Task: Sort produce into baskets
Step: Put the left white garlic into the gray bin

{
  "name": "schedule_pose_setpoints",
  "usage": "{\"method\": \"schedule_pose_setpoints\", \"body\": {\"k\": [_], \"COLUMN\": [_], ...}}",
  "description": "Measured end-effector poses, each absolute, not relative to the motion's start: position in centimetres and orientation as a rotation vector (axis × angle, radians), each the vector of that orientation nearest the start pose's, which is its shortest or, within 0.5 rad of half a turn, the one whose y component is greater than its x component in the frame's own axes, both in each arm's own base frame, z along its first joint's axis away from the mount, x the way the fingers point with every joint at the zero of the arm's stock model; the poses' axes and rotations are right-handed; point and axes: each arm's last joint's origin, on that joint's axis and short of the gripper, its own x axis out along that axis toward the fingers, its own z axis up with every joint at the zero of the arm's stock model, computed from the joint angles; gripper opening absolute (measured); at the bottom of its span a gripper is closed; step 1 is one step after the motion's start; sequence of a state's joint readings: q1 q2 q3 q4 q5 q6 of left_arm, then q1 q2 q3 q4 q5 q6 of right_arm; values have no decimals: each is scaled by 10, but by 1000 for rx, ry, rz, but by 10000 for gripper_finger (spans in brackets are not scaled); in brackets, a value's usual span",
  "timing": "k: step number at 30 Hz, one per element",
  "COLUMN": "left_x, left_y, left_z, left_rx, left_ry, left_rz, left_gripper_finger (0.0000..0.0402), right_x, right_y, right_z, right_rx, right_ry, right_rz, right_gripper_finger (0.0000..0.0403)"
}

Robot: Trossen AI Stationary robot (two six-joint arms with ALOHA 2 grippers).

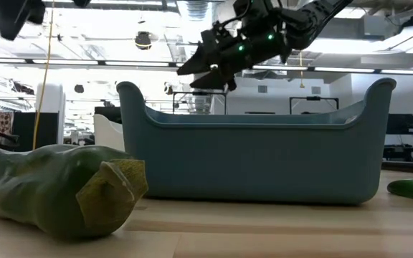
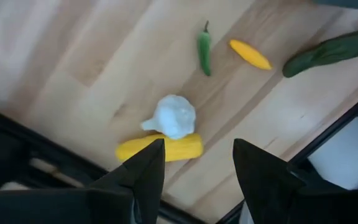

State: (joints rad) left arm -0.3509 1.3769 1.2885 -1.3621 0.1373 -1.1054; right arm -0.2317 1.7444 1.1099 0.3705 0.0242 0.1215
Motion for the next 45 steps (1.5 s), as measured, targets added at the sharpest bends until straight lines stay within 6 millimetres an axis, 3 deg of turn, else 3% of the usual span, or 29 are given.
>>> {"method": "schedule_pose_setpoints", "body": {"k": [10, 19, 34, 45], "left_x": [210, 203, 194, 192], "left_y": [-100, -105, -103, -102], "left_z": [258, 222, 193, 188], "left_rx": [-813, -839, -887, -883], "left_ry": [1513, 1530, 1585, 1593], "left_rz": [488, 497, 504, 514], "left_gripper_finger": [177, 177, 180, 240], "right_x": [353, 335, 332, 332], "right_y": [-81, -72, -69, -69], "right_z": [282, 299, 296, 296], "right_rx": [44, 43, 47, 48], "right_ry": [270, 316, 361, 360], "right_rz": [-250, -234, -228, -229], "right_gripper_finger": [367, 367, 367, 367]}}
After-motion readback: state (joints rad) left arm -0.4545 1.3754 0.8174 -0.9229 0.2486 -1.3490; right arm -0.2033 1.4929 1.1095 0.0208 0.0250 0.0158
